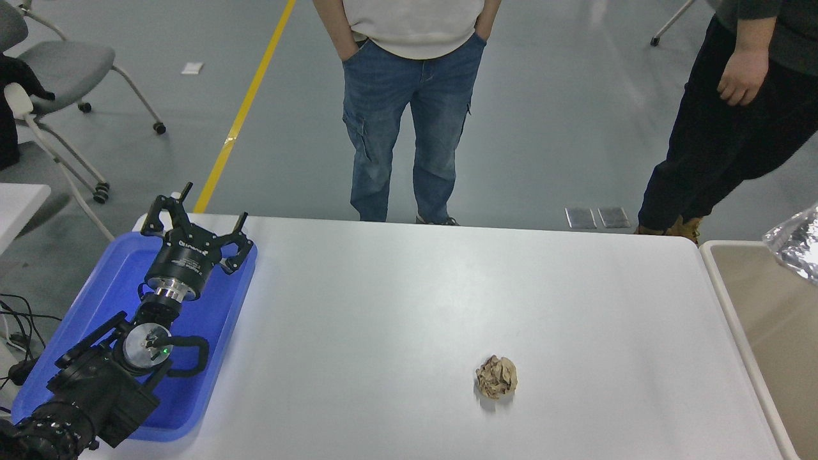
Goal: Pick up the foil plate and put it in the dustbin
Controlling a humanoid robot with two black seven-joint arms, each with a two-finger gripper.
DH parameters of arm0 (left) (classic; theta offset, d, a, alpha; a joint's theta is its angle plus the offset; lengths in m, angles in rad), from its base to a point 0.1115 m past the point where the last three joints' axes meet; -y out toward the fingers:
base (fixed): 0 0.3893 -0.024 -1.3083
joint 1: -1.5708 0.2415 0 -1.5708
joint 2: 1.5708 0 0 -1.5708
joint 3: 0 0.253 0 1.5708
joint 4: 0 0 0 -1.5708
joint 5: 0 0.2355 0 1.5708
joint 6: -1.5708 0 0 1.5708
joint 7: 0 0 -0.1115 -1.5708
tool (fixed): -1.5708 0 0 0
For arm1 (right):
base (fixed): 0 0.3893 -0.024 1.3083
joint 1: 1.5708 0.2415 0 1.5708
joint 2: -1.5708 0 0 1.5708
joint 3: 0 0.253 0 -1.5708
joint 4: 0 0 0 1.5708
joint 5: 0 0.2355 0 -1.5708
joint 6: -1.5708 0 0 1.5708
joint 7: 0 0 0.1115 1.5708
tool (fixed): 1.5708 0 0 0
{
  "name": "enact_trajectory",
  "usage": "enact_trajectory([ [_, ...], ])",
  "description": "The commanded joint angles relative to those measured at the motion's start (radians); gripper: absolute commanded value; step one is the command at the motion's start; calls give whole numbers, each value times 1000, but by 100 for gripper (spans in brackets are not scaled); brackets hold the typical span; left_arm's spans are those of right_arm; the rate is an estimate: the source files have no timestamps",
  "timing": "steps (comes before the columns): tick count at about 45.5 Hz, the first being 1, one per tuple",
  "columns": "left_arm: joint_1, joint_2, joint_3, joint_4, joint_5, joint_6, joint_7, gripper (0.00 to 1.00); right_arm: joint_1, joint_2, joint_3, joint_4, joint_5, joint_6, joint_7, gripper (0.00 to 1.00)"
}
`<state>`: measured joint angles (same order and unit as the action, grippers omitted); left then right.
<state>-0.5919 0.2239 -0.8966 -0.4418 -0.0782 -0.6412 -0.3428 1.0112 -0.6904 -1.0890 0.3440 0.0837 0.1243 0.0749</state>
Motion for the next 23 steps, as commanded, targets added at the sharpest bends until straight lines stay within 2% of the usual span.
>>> enact_trajectory([
  [1, 0, 0, -1, 0, 0, 0, 1, 100, -217, 15, 126, -143, 2, -9, -1, 0],
  [23, 0, 0, -1, 0, 0, 0, 1, 100, -391, 69, 261, -151, 1, -72, 0, 0],
])
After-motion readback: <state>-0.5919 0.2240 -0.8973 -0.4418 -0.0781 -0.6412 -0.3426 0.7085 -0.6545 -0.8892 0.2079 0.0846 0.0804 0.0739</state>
